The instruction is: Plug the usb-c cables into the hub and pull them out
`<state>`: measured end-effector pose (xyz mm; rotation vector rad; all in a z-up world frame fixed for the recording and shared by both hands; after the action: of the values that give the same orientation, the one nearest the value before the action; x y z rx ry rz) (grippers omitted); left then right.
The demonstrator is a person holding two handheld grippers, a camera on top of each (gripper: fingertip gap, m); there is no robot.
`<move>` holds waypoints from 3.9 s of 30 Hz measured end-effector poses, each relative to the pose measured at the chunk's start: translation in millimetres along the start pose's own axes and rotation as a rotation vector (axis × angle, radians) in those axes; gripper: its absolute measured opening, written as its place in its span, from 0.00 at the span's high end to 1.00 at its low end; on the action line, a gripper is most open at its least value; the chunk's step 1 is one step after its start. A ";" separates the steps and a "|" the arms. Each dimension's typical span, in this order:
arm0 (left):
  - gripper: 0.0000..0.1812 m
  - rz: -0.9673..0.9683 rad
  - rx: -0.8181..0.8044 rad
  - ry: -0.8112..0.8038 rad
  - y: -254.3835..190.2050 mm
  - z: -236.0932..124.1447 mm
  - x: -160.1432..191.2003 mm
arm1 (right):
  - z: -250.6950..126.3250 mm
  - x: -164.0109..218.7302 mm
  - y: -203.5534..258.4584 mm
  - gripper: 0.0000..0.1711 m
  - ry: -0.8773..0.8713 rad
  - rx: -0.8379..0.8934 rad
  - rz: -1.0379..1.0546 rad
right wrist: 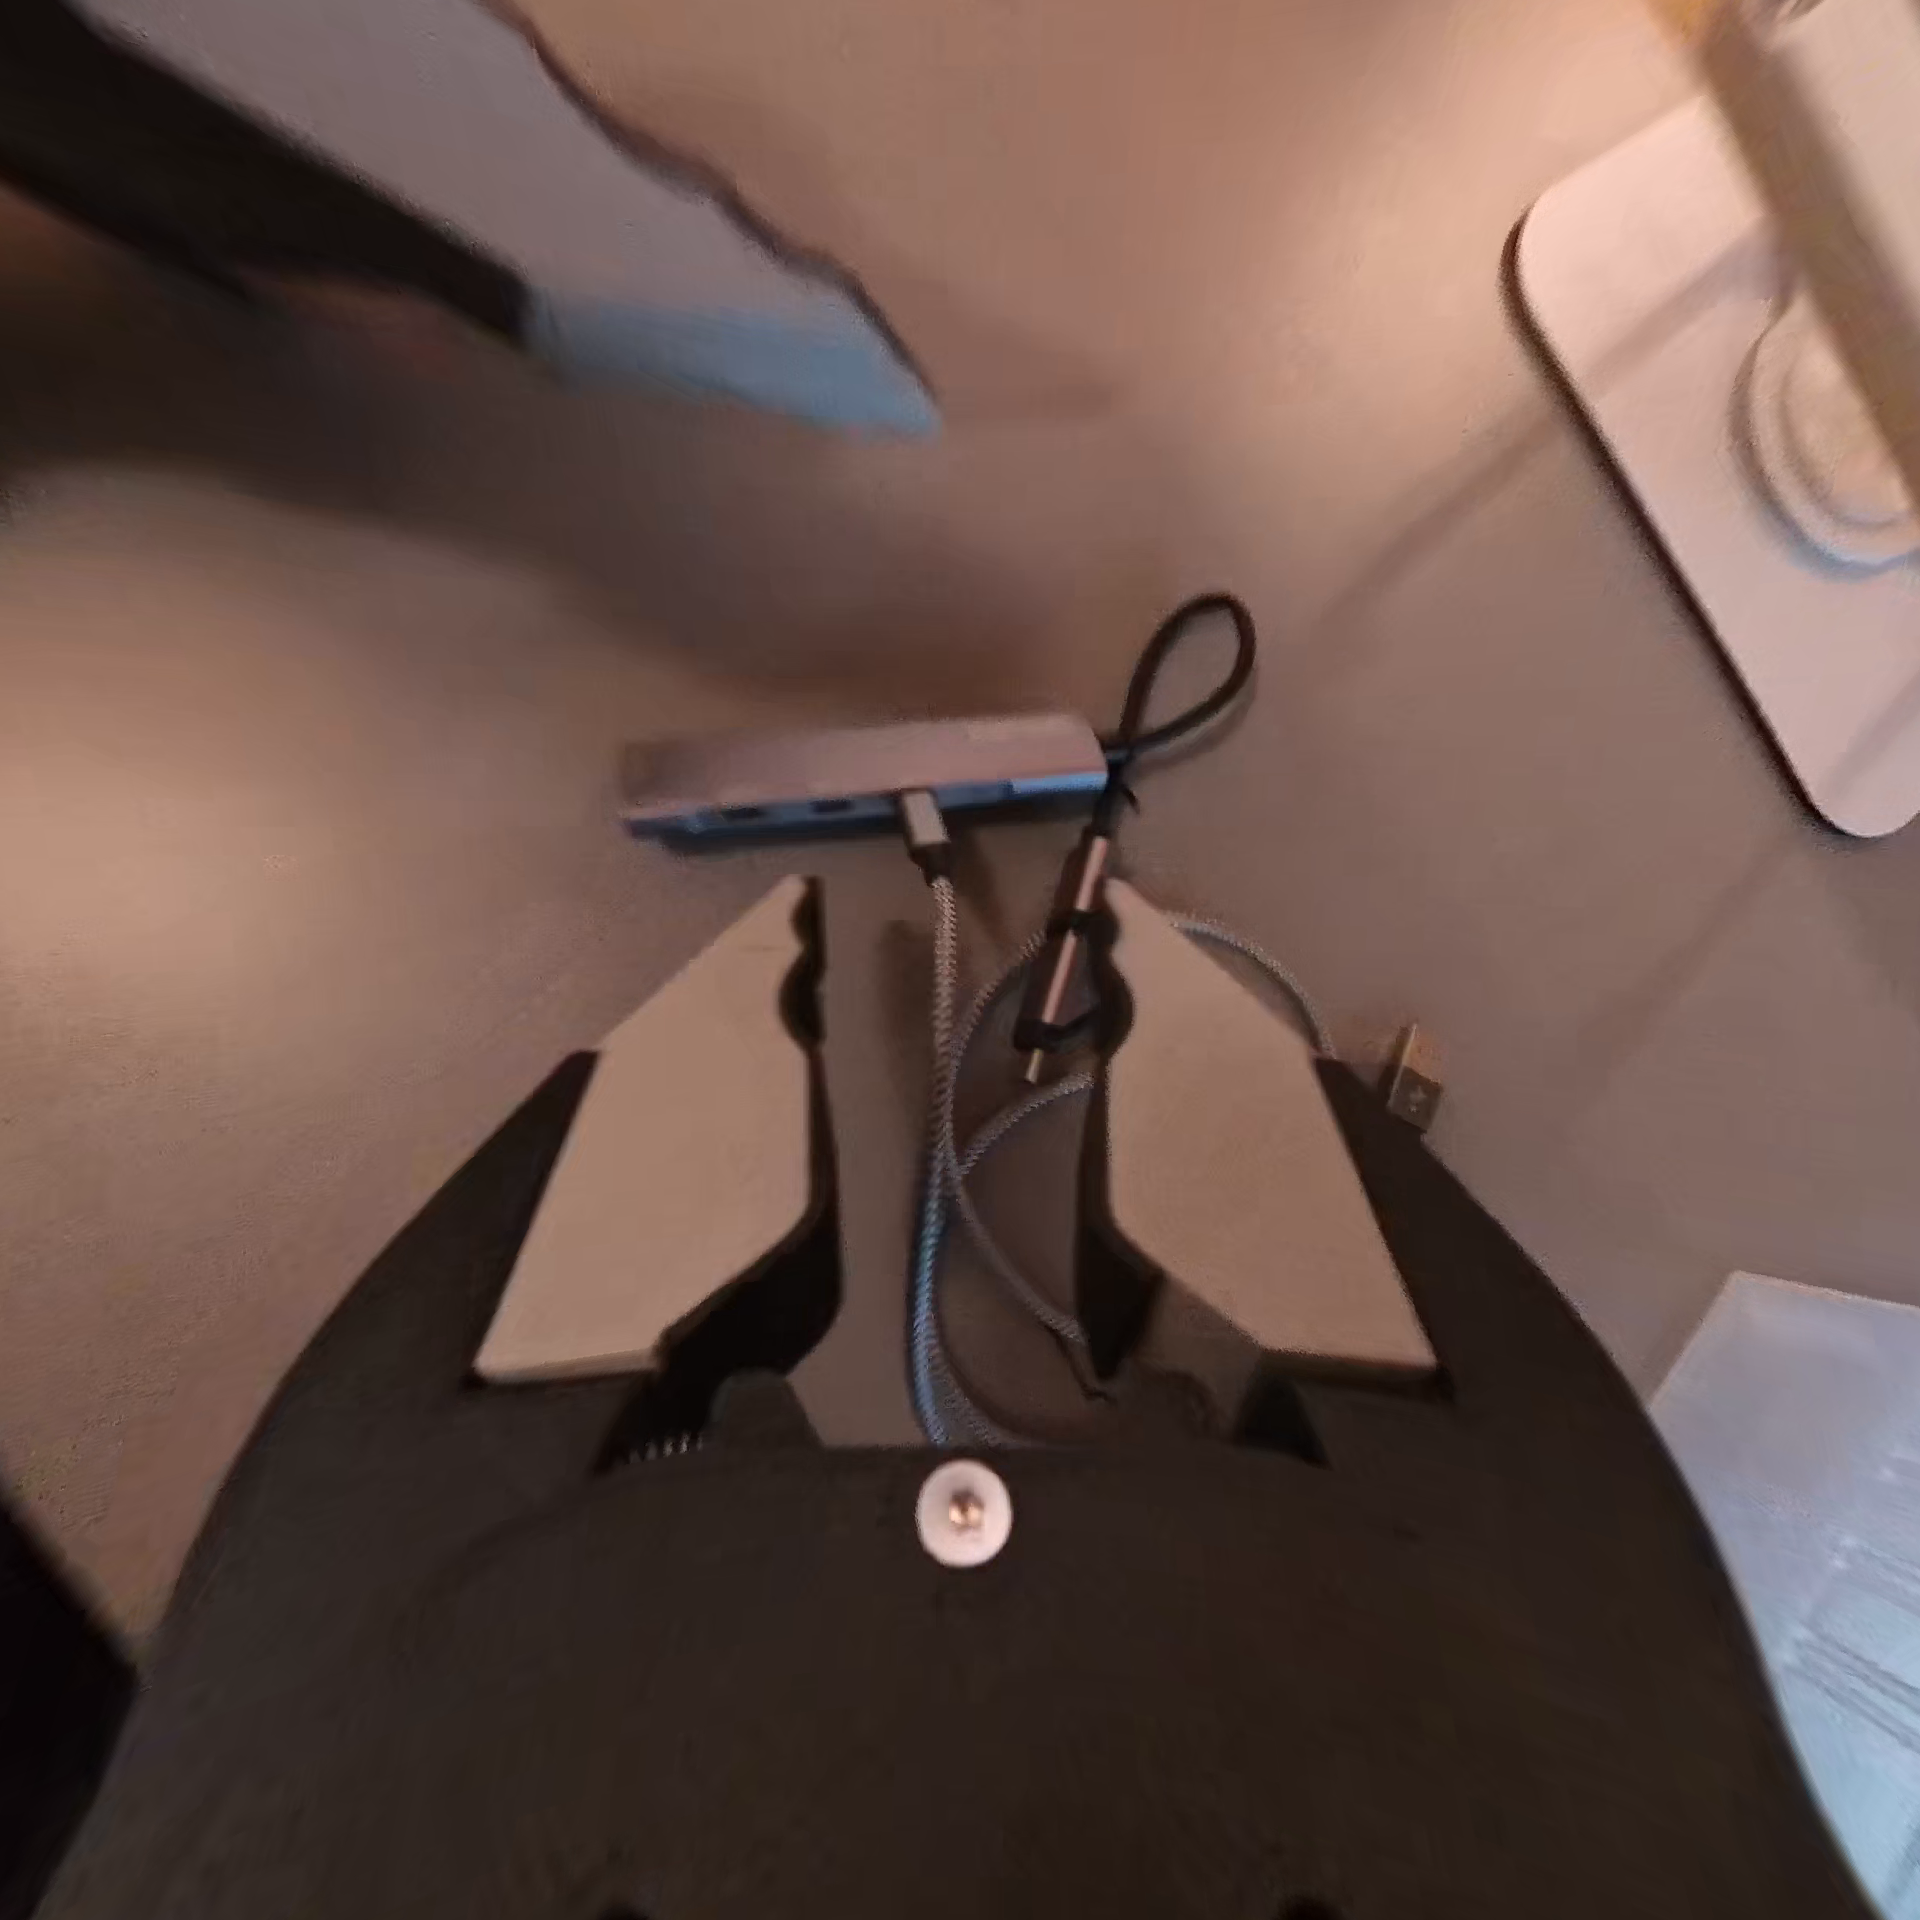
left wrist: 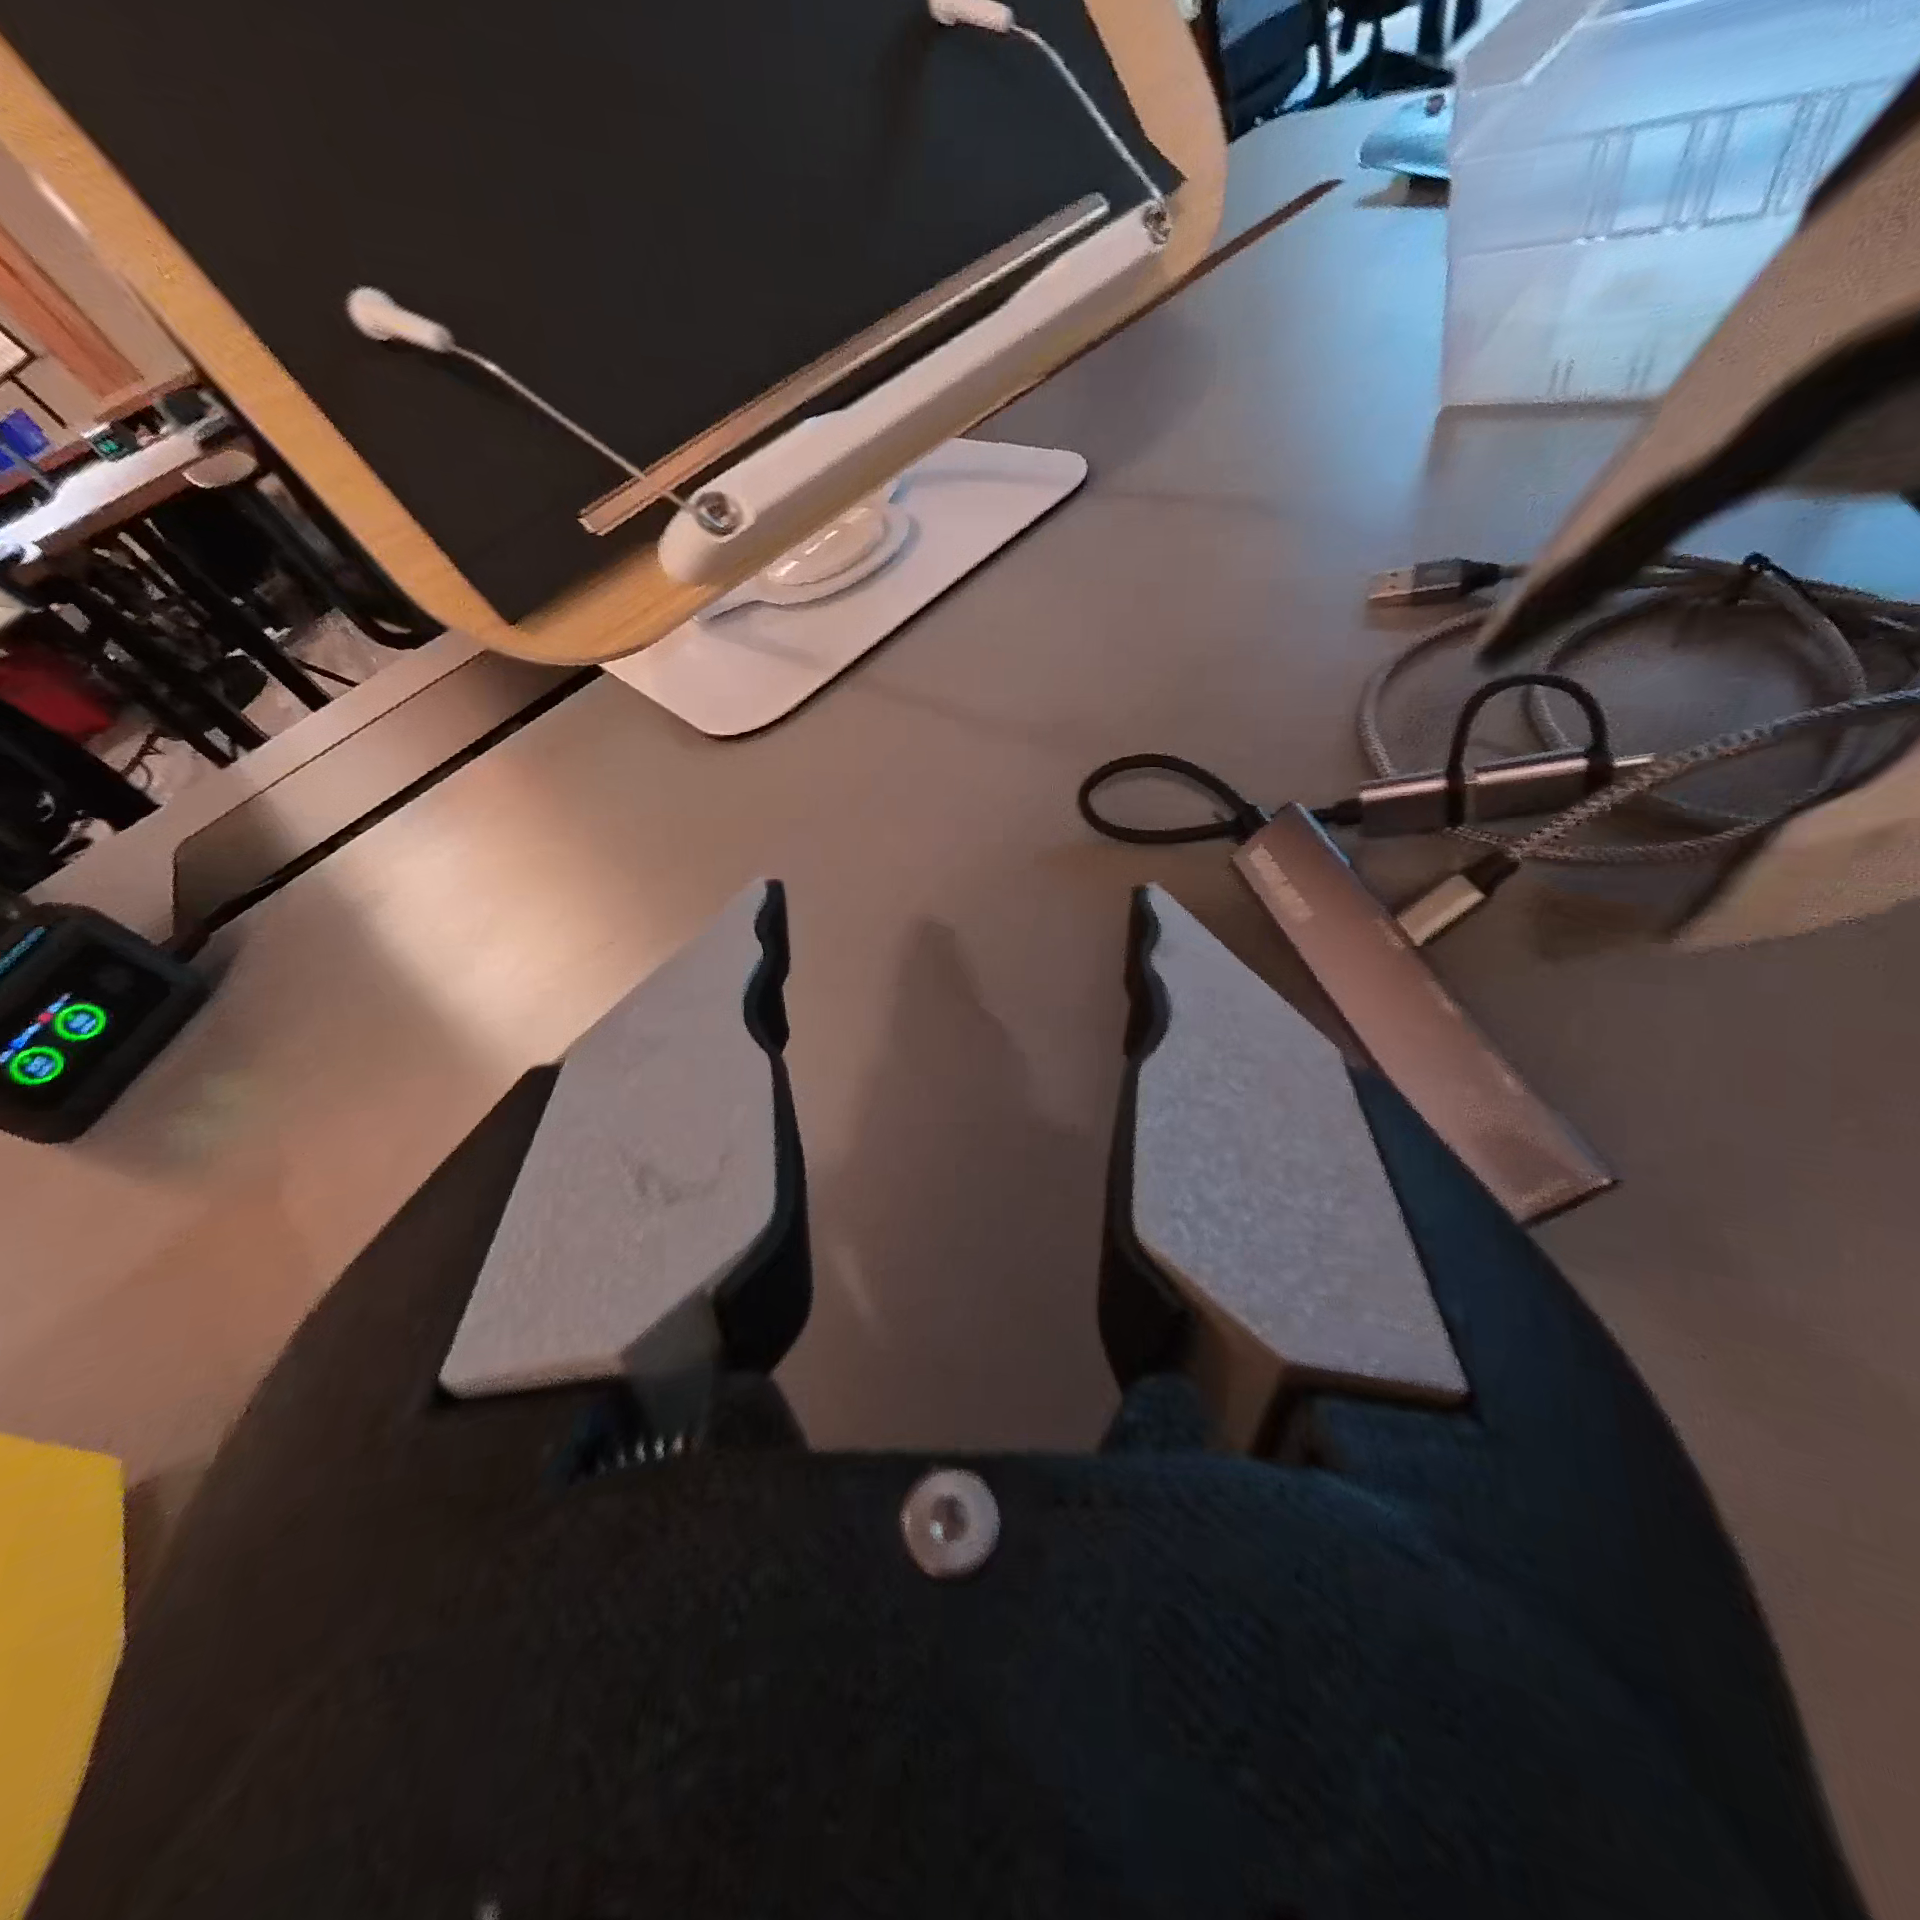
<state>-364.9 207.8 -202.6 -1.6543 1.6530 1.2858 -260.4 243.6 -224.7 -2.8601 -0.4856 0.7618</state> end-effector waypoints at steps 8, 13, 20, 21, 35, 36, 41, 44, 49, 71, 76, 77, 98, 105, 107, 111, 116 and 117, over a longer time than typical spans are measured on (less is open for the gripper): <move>0.60 0.114 0.062 -0.057 -9.3 -8.1 -1.2 | 16.1 -2.8 -13.2 1.00 -0.073 -0.073 -0.032; 0.63 0.369 0.125 -0.067 -47.7 -8.3 2.9 | -5.8 -13.0 -13.6 1.00 -0.267 -0.250 0.017; 0.70 0.579 0.034 -0.174 -77.3 -10.9 -7.7 | -19.0 -14.8 -6.5 1.00 -0.339 -0.327 0.016; 0.74 0.607 0.008 -0.192 -79.6 -12.1 -10.9 | -18.1 -14.2 -4.9 1.00 -0.333 -0.321 0.006; 0.96 0.817 -0.249 -0.274 -76.0 -23.2 -32.3 | -107.2 47.1 -25.2 0.70 -0.191 -0.009 0.137; 0.96 0.818 -0.253 -0.272 -75.9 -22.8 -32.5 | -117.6 60.2 -24.5 0.70 -0.180 0.005 0.172; 0.96 0.801 -0.243 -0.282 -77.6 -23.4 -33.1 | -133.6 120.4 -16.8 0.70 -0.159 0.036 0.298; 0.96 0.800 -0.262 -0.276 -75.0 -22.2 -32.5 | -122.7 139.6 -13.8 0.70 -0.168 0.009 0.360; 0.96 0.803 -0.267 -0.242 -70.8 -16.8 -26.3 | -107.9 125.4 -28.5 0.73 -0.260 0.059 0.383; 0.96 0.939 -0.405 -0.359 -65.6 -22.2 -40.2 | -79.6 44.4 -9.1 0.97 -0.385 -0.373 0.152; 0.96 1.054 -0.460 -0.389 -77.2 -23.9 -43.0 | -72.9 21.0 29.4 0.97 -0.235 -0.559 0.161; 0.96 1.072 -0.469 -0.397 -79.6 -24.9 -43.6 | -63.1 19.4 26.5 0.97 -0.192 -0.539 0.178; 0.96 1.160 -0.427 -0.251 -58.3 -11.7 -10.3 | -7.2 24.5 8.7 0.83 -0.072 -0.063 0.055; 0.97 1.142 -0.446 -0.201 -36.5 -16.3 3.6 | -29.5 39.7 17.3 0.80 -0.152 0.194 -0.054; 0.97 1.131 -0.446 -0.205 -37.3 -16.6 2.0 | -37.8 37.3 20.7 0.80 -0.212 0.236 -0.066; 0.97 1.150 -0.447 -0.211 -42.8 -16.3 0.9 | -45.5 26.3 25.6 0.82 -0.306 0.270 -0.057; 0.97 1.157 -0.446 -0.202 -43.0 -15.3 2.7 | -38.3 16.2 22.7 0.84 -0.335 0.333 -0.028; 0.97 1.154 -0.447 -0.203 -42.5 -15.5 2.6 | -38.8 14.3 20.6 0.85 -0.345 0.355 -0.026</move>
<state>-320.8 200.4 -209.8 -0.5756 2.3811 2.3673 -223.6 227.2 -202.3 -2.4013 -0.3789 1.2093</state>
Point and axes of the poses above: each gripper's, where its closed fingertips meet, z out along the fingers, x out of its underside, y = z × x across the jaws, the point moved 1 cm from there along -z, back along the fingers, and after that the axes turned 9 degrees about y, right-handed, at the moved point
